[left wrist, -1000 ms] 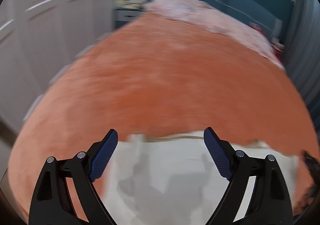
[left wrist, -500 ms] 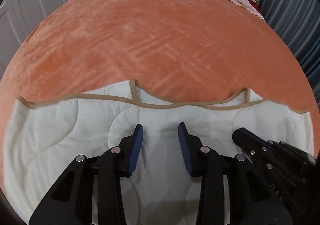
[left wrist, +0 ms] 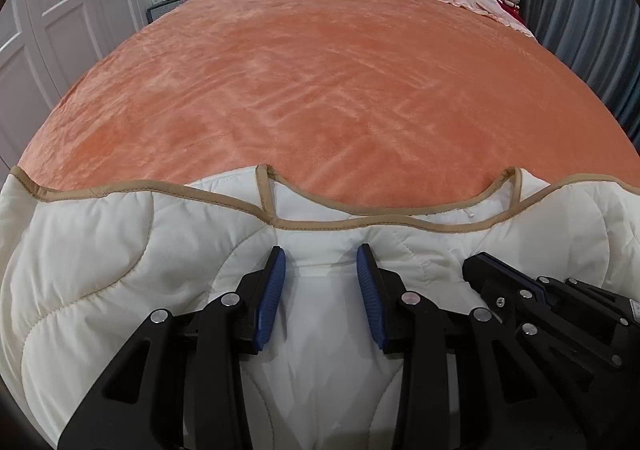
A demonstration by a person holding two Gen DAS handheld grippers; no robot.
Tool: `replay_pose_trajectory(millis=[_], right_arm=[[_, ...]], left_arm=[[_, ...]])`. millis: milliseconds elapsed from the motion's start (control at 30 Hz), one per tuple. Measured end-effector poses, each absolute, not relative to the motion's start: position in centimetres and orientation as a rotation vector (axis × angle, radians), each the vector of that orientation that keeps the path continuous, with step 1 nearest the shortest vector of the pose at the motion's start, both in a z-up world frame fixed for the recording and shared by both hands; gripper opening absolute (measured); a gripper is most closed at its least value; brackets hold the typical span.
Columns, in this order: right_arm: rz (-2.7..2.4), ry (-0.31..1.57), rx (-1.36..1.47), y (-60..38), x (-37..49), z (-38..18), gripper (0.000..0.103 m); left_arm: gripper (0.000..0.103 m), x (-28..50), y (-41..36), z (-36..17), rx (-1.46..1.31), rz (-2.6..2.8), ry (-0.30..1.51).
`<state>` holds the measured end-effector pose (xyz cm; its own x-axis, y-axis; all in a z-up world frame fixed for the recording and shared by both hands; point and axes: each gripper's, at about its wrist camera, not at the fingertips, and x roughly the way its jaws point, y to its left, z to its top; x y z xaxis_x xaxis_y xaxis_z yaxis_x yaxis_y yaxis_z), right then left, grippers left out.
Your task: Fold large clothes
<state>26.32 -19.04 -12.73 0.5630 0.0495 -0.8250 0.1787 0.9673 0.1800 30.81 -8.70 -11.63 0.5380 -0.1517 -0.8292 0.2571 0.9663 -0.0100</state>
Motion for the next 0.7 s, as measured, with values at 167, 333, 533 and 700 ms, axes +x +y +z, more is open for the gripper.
replay_pose_trajectory(millis=[167, 333, 533, 700], right_arm=[[-0.077, 0.965, 0.266, -19.1, 26.5, -12.8, 0.0], [-0.079, 0.949, 0.276, -19.2, 26.7, -13.1, 0.0], [-0.106, 0.906, 0.288, -19.6, 26.3, -12.6, 0.0], [-0.297, 0.792, 0.417, -23.3, 23.0, -10.6, 0.0]], left_arm=[[0.036, 30.8, -8.8, -11.7, 0.105, -0.238, 0.962], [0.036, 30.9, -8.7, -11.9, 0.098, -0.232, 0.949], [0.037, 30.9, -8.7, -11.7, 0.096, -0.228, 0.943], [0.038, 30.7, -5.7, -9.9, -0.005, -0.191, 0.948]])
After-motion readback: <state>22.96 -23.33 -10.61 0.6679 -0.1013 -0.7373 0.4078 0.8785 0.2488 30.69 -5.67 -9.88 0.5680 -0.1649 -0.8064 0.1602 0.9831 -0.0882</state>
